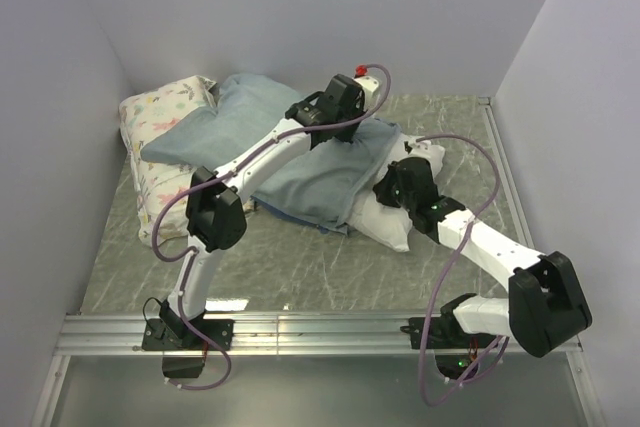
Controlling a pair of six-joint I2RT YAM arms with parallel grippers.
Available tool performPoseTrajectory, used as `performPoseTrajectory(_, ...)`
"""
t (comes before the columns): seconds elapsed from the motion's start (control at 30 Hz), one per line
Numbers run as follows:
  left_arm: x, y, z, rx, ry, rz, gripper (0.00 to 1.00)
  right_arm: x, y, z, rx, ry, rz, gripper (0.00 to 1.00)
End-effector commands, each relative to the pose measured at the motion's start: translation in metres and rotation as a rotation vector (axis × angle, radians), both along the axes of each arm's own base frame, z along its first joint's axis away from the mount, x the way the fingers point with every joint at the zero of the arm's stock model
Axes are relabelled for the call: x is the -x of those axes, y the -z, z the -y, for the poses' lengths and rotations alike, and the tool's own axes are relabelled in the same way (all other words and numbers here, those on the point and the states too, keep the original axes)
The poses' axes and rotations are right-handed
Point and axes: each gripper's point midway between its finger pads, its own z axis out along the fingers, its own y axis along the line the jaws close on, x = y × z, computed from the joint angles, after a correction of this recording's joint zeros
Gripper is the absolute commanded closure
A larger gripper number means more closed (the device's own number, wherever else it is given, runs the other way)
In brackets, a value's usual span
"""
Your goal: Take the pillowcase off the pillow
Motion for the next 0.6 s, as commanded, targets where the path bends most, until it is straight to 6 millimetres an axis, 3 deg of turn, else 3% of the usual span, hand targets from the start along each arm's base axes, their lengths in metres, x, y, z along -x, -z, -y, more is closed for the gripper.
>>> performPoseTrajectory(0.0, -0.034, -0.018, -0.036, -0.087, -0.172, 0.110, 0.88, 0.014, 0.031, 0.025, 0.059, 0.050, -0.137, 1.00)
performPoseTrajectory(0.1, -0.062, -0.045, -0.077, -0.083, -0.361, 0.186, 1.00, 0.007, 0.019, 0.046, 0.051, 0.093, -0.120, 1.00)
performPoseTrajectory(0.2, -0.088, -0.080, -0.126, -0.043, -0.531, 0.261, 1.00, 0.001, 0.005, 0.067, 0.011, 0.137, -0.100, 1.00)
performPoseTrajectory(0.23, -0.097, -0.093, -0.151, -0.032, -0.601, 0.287, 1.00, -0.002, -0.003, 0.082, -0.002, 0.173, -0.081, 1.00)
performPoseTrajectory(0.33, -0.111, -0.124, -0.200, 0.050, -0.739, 0.339, 1.00, -0.003, -0.020, 0.107, 0.017, 0.245, -0.046, 1.00)
performPoseTrajectory(0.4, -0.116, -0.123, -0.214, 0.096, -0.771, 0.329, 1.00, -0.003, -0.027, 0.130, 0.012, 0.308, -0.036, 1.00)
performPoseTrajectory(0.43, -0.118, -0.132, -0.228, 0.123, -0.798, 0.345, 1.00, -0.002, -0.034, 0.138, 0.012, 0.324, -0.017, 1.00)
performPoseTrajectory(0.47, -0.120, -0.128, -0.232, 0.130, -0.806, 0.336, 1.00, 0.000, -0.036, 0.156, 0.010, 0.377, -0.016, 1.00)
performPoseTrajectory(0.57, -0.122, -0.123, -0.223, 0.171, -0.747, 0.300, 1.00, 0.001, -0.048, 0.164, -0.022, 0.401, 0.033, 1.00)
